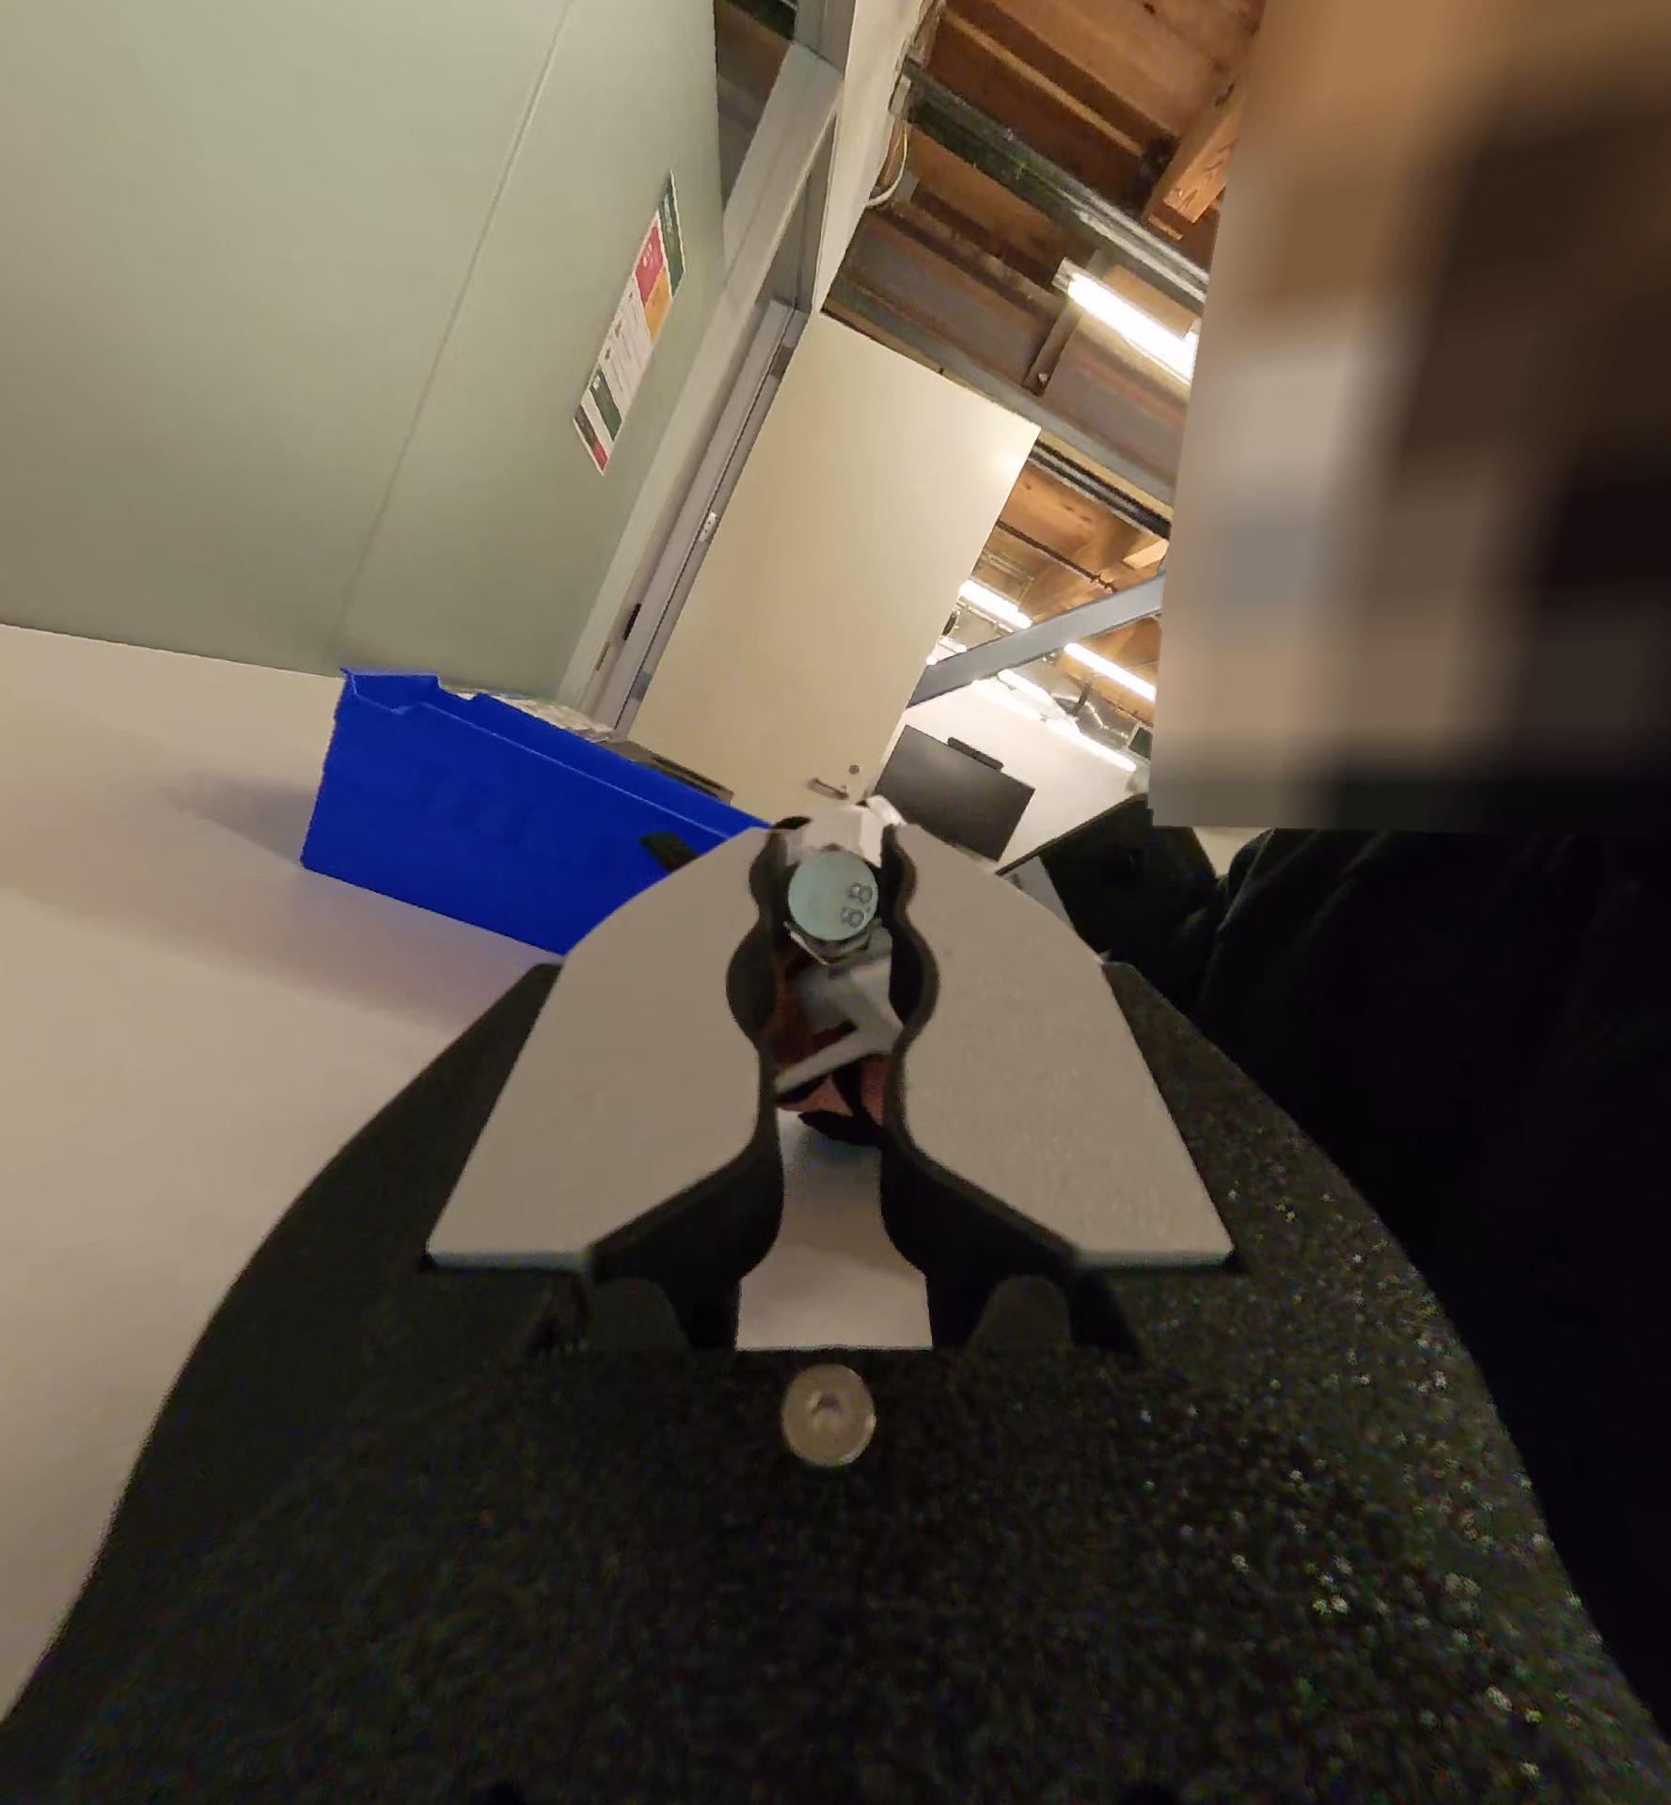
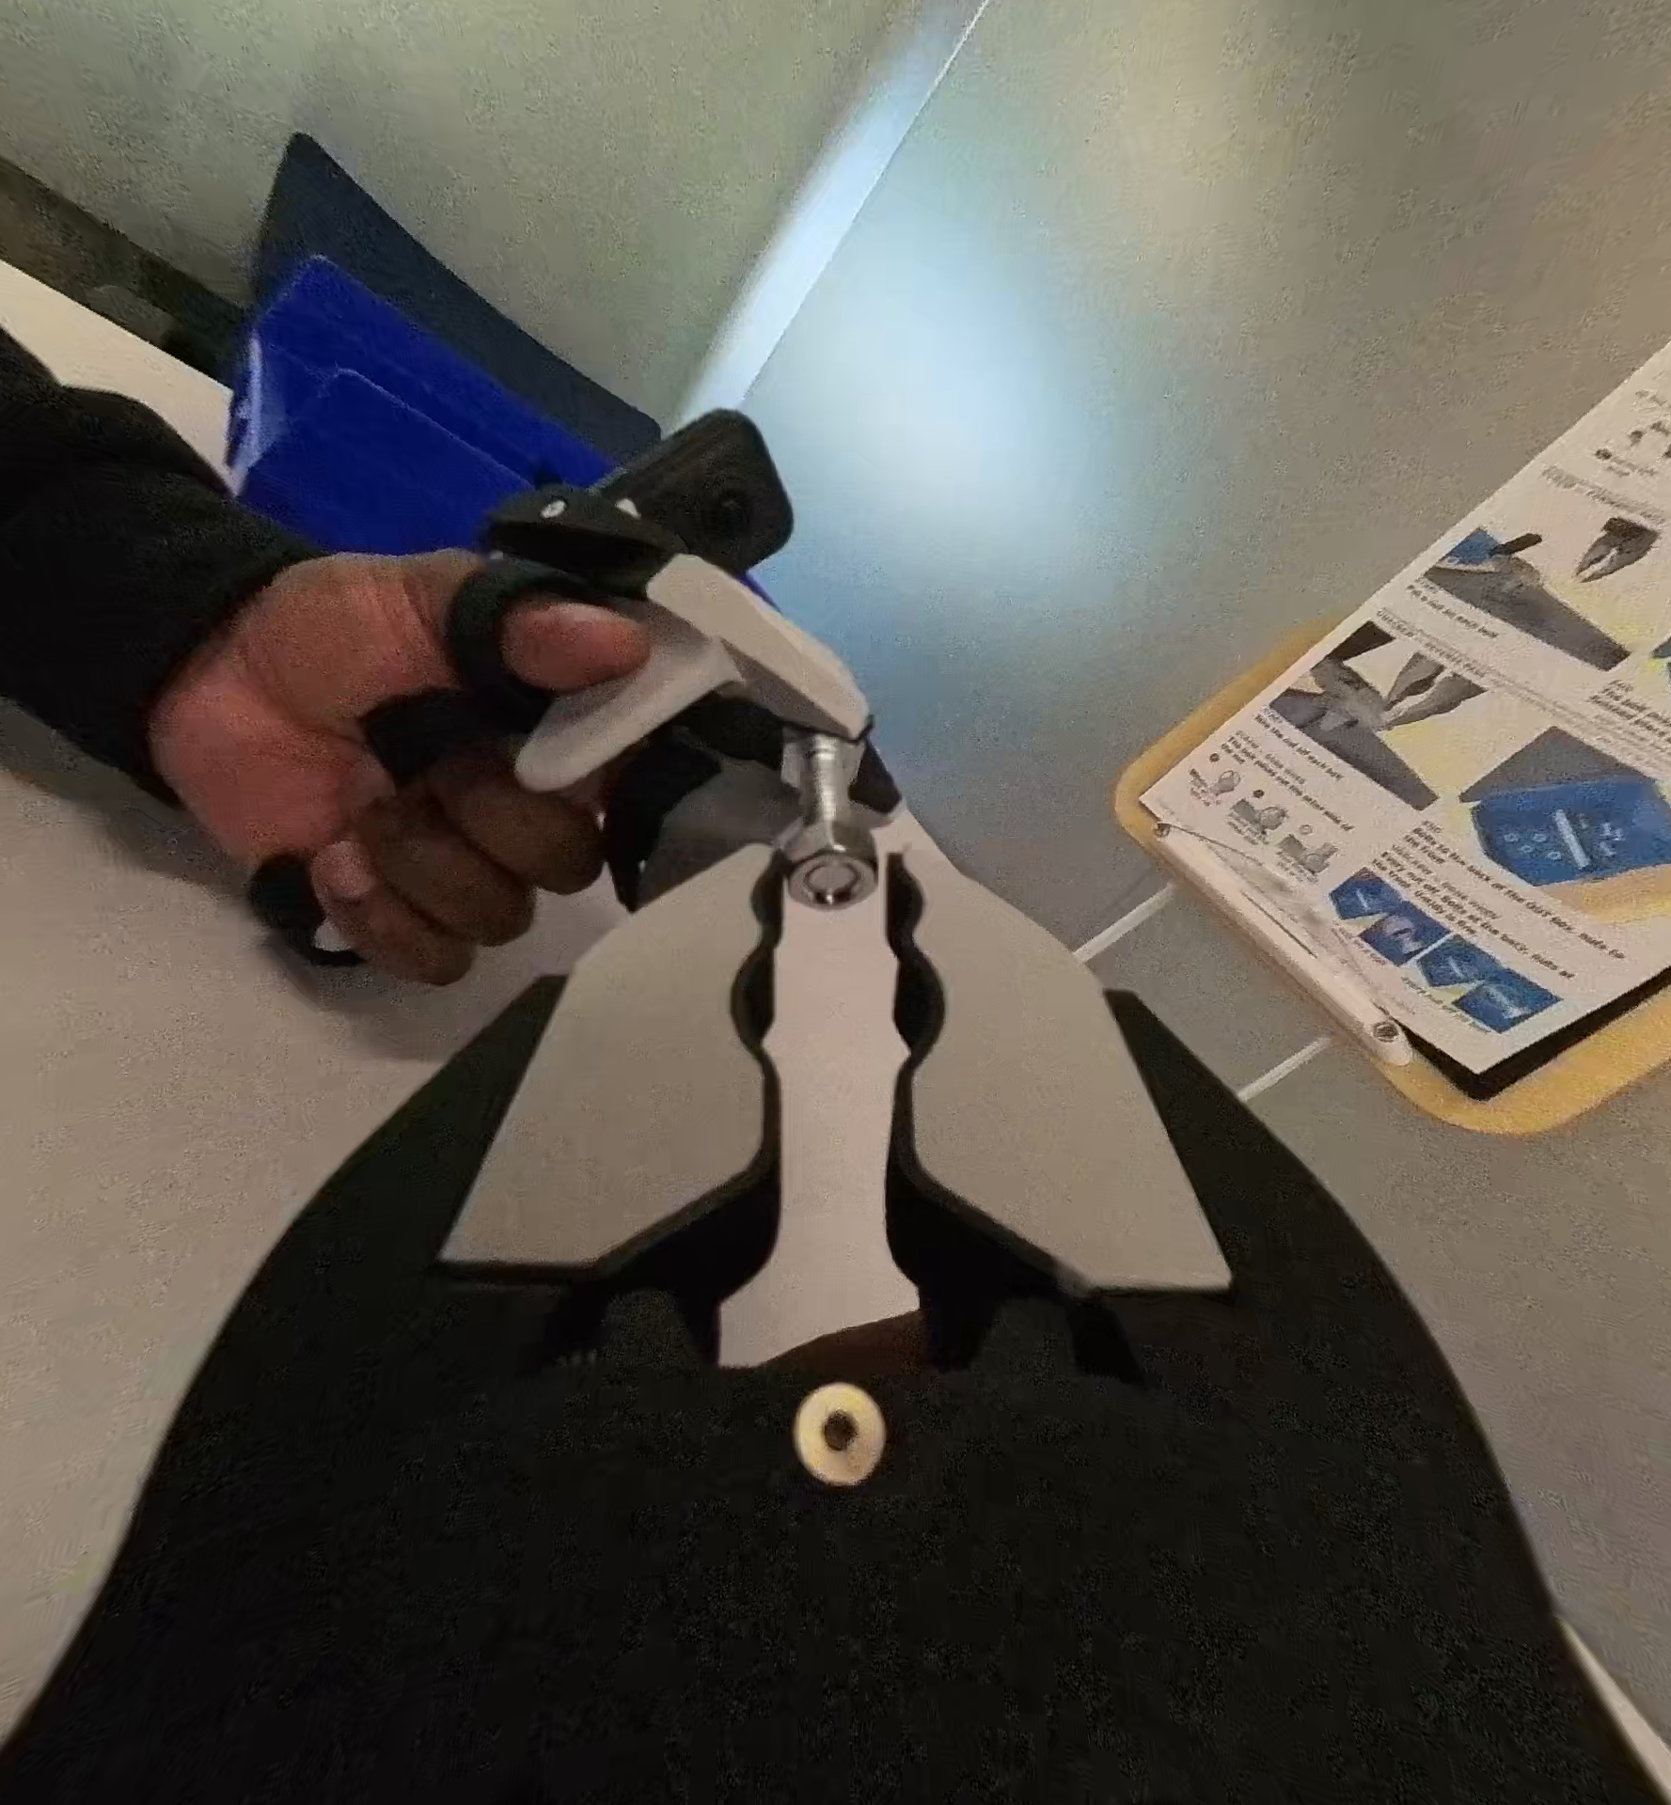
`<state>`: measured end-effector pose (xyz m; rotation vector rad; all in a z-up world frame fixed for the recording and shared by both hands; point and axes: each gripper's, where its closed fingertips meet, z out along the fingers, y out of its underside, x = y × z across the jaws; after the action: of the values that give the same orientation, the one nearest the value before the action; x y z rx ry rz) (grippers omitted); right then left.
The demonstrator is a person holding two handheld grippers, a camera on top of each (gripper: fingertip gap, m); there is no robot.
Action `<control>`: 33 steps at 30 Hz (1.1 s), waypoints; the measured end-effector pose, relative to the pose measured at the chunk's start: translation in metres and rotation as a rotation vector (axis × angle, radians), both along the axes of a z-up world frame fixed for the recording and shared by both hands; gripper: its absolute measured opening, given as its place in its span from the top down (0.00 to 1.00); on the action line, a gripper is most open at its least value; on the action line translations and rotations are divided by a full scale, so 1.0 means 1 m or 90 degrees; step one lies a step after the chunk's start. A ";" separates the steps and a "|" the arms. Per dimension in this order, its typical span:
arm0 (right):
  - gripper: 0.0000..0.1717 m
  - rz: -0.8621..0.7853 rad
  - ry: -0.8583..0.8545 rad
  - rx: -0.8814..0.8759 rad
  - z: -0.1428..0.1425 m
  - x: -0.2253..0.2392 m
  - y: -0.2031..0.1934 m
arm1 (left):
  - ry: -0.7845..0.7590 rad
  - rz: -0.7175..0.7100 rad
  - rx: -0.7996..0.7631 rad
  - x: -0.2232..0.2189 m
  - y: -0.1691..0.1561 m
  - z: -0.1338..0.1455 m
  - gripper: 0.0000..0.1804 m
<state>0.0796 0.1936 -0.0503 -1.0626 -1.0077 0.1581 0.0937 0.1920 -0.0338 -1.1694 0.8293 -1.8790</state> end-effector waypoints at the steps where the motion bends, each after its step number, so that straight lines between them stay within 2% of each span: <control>1: 0.90 0.013 0.005 -0.014 0.001 -0.001 -0.002 | 0.003 -0.001 0.009 0.001 -0.002 0.000 0.90; 3: 0.90 0.059 0.051 -0.125 0.000 -0.003 -0.001 | 0.000 0.003 0.016 0.000 -0.002 0.001 0.90; 7: 0.90 0.284 0.286 -0.583 0.000 -0.006 -0.002 | 0.005 0.002 0.051 -0.003 -0.002 0.000 0.90; 9: 0.90 0.380 0.375 -0.726 0.000 -0.003 -0.002 | 0.023 0.014 0.087 -0.001 -0.004 -0.002 0.90; 10: 0.90 0.395 0.398 -0.728 0.001 -0.001 0.000 | 0.026 0.019 0.088 -0.001 -0.003 -0.002 0.90; 12: 0.82 0.350 0.381 -0.634 0.001 0.002 0.005 | 0.020 0.032 0.071 -0.002 0.001 -0.001 0.90; 15: 0.75 0.202 0.238 -0.366 0.003 0.005 0.006 | -0.011 0.037 0.023 -0.008 0.010 0.003 0.90; 18: 0.75 0.063 0.108 -0.145 0.004 0.005 0.006 | -0.009 0.035 0.014 -0.008 0.011 0.002 0.90; 21: 0.76 -0.003 0.043 -0.065 0.000 0.000 0.006 | -0.001 0.022 0.015 -0.004 0.006 0.001 0.90; 22: 0.79 -0.007 0.037 -0.051 0.000 -0.001 0.004 | 0.001 0.016 0.014 -0.002 0.004 0.000 0.90; 23: 0.87 -0.001 0.033 -0.048 -0.001 -0.002 0.002 | 0.005 0.011 0.013 -0.001 0.002 0.000 0.90; 25: 0.90 0.029 0.050 -0.091 0.000 -0.003 0.000 | 0.001 0.003 0.007 0.000 0.001 0.000 0.90; 26: 0.90 0.059 0.078 -0.148 0.000 -0.004 0.000 | -0.002 -0.001 0.004 0.000 0.000 0.001 0.90; 31: 0.90 0.343 0.357 -0.671 0.001 -0.003 0.000 | 0.002 -0.003 0.016 0.000 0.000 0.001 0.90; 32: 0.90 0.380 0.402 -0.710 0.003 0.000 0.003 | 0.003 0.001 0.016 0.000 0.000 0.000 0.90; 33: 0.87 0.371 0.434 -0.690 0.004 0.005 0.009 | 0.001 0.007 0.012 -0.001 0.002 0.001 0.90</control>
<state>0.0843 0.2022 -0.0461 -1.4674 -0.5251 1.5706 0.0930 0.1938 -0.0332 -1.1625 0.8377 -1.8575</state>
